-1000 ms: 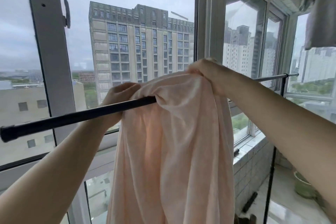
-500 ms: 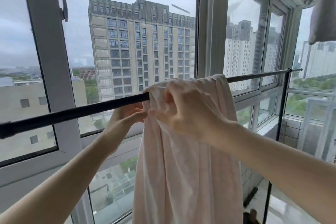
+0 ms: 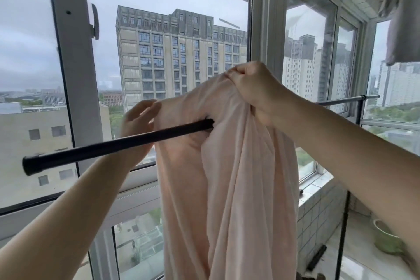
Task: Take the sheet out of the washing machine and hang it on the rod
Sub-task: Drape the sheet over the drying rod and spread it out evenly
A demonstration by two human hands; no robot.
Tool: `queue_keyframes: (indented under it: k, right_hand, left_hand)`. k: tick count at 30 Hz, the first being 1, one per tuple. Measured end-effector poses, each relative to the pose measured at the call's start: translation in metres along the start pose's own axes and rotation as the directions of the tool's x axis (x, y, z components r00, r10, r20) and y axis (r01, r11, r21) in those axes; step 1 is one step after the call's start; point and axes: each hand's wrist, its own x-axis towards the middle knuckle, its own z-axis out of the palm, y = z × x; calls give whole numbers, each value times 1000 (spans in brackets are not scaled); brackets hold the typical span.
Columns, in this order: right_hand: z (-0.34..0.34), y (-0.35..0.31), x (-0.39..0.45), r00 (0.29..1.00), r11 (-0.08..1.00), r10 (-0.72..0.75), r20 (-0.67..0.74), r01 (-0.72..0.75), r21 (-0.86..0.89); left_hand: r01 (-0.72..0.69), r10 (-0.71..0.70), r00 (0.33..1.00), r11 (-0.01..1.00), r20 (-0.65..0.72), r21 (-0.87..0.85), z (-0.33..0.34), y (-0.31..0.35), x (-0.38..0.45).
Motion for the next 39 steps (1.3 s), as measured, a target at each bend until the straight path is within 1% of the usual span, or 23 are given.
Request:
queue_keyframes:
  k: [3,4,5,7,8,9,11,12,14,16,17,19,20,22,24,27,28,30,33,35,37,38,39]
  right_hand:
    - [-7,-21,16,996,996,-90,-28,91,25]
    - [-12,-27,19,986,986,-164,-44,163,-27]
    - [-17,-33,22,964,957,-261,-57,251,-144]
    - [-28,-38,26,872,790,-488,-48,418,-449]
    - [-32,-36,29,823,688,-568,-17,464,-559]
    - [-34,-32,30,800,603,-599,31,477,-639]
    - [-36,-16,32,815,495,-560,147,472,-730]
    - [-38,-8,32,824,485,-532,196,486,-727]
    - [-41,0,28,839,548,-471,273,521,-654]
    - [-38,1,18,835,601,-409,368,550,-580]
    - [-34,1,12,825,579,-366,431,564,-588]
    - [-24,1,8,784,448,-308,540,620,-645]
    - [-22,-2,10,767,425,-318,558,641,-639]
    - [-24,-16,24,756,460,-409,511,654,-601]
    - [-29,-37,37,776,538,-490,397,627,-563]
    - [-37,-60,55,824,722,-531,199,563,-402]
    - [-40,-63,61,840,767,-520,156,540,-347]
    - [-45,-62,70,876,825,-468,114,480,-299]
    - [-54,-39,84,956,918,-273,107,292,-269]
    - [-60,-14,86,983,947,-145,110,170,-274]
    - [-65,15,81,990,886,-72,120,119,-449]
    - [-66,29,74,992,804,-43,114,103,-585]
    - [-66,42,65,994,710,-17,111,91,-698]
  left_hand:
    - [-37,38,999,999,4,-16,4,19,9]
    - [-59,59,998,998,9,16,4,27,12]
    - [-79,78,997,996,14,48,5,35,15]
    - [-109,105,993,989,48,97,5,49,21]
    - [-116,108,992,985,70,124,5,55,23]
    - [-114,100,991,980,88,163,2,59,24]
    - [-90,50,989,952,142,292,-7,59,24]
    - [-79,9,983,926,186,370,-14,56,22]
    - [-57,-78,964,871,252,488,-28,54,18]
    - [-25,-139,949,862,283,507,-43,62,16]
    - [-10,-167,939,863,302,506,-49,68,15]
    - [-2,-238,902,832,360,555,-59,81,16]
    - [-12,-273,890,786,365,618,-61,86,16]
    - [-57,-275,905,678,326,733,-58,101,14]
    - [-139,-146,944,638,296,758,-45,120,21]
    - [-258,107,962,668,253,698,-16,144,43]
    - [-295,170,955,627,242,721,-7,147,52]
    - [-342,220,939,534,264,773,8,151,68]
    - [-377,209,926,481,314,792,24,149,82]
    - [-395,181,919,385,351,834,33,134,86]
    - [-442,74,897,190,436,877,38,107,88]
    - [-451,-24,890,109,456,886,40,93,89]
    - [-441,-135,885,65,445,895,42,80,88]
